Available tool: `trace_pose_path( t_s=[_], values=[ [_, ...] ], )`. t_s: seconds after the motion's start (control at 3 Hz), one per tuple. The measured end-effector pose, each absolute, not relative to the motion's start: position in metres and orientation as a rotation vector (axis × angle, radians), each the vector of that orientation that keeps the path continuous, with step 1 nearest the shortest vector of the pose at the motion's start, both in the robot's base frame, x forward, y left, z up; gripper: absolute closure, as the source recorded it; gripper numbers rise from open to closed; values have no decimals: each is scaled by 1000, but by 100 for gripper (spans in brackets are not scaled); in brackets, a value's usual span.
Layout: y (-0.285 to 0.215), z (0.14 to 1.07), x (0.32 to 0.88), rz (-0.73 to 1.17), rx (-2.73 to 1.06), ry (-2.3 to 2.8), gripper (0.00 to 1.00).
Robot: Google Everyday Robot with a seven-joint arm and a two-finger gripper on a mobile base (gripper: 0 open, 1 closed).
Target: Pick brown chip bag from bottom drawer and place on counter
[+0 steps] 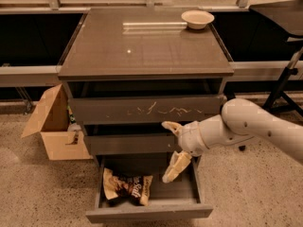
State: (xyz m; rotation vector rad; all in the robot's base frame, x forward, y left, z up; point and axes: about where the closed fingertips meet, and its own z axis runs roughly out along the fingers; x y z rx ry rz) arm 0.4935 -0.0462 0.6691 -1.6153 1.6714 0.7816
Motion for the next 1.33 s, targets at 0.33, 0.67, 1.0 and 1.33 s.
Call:
trace_pose_path(
  t_s=[0.33, 0.67, 1.0, 1.33],
  values=[
    [-16, 630, 496, 881, -1633, 1631, 0],
    [-16, 630, 496, 881, -1633, 1631, 0],
    [-7, 595, 503, 927, -1641, 1650, 0],
    [14, 538, 514, 1022, -1656, 1664, 0]
  ],
)
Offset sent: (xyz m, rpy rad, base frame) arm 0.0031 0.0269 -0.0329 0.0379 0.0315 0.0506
